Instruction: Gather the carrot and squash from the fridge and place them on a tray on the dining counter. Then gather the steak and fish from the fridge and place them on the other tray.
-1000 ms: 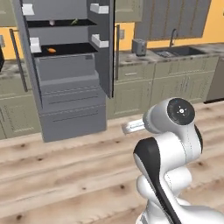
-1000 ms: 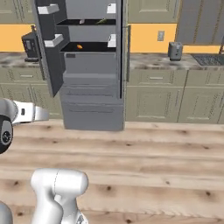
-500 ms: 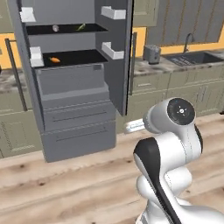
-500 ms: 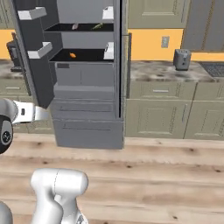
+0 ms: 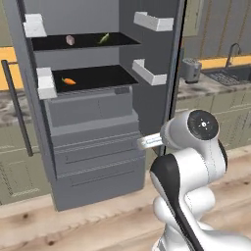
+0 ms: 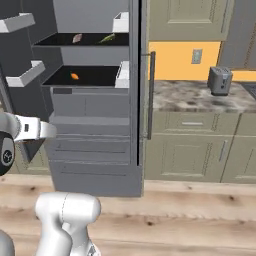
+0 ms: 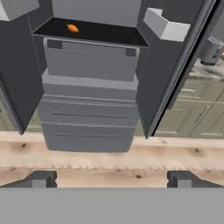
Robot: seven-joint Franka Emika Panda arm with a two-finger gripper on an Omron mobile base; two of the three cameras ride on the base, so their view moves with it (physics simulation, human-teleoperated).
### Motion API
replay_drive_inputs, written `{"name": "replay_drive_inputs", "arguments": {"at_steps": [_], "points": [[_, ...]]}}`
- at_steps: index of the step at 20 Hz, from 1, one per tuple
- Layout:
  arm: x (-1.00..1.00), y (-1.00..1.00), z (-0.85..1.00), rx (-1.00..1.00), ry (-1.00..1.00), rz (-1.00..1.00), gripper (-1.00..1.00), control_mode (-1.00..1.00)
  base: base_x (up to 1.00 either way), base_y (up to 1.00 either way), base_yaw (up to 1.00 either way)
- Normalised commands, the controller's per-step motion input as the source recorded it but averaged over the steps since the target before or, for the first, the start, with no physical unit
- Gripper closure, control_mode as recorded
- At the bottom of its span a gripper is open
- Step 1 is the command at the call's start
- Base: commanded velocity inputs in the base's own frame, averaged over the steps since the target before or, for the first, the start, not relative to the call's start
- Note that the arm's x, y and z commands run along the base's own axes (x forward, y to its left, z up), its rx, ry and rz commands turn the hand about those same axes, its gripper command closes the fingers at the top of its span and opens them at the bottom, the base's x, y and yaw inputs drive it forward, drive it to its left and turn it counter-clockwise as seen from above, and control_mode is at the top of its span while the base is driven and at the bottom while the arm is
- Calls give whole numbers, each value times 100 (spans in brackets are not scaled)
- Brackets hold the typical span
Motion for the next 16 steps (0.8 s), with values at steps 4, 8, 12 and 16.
{"name": "replay_drive_inputs", "arguments": {"at_steps": [4, 8, 12, 16], "points": [[0, 0, 0, 0, 0, 0, -100, 100, 100, 47, -1], [0, 0, 0, 0, 0, 0, -100, 100, 100, 44, -1], [0, 0, 0, 0, 0, 0, -100, 100, 100, 30, 0], [0, 0, 0, 0, 0, 0, -100, 100, 95, 24, 0]]}}
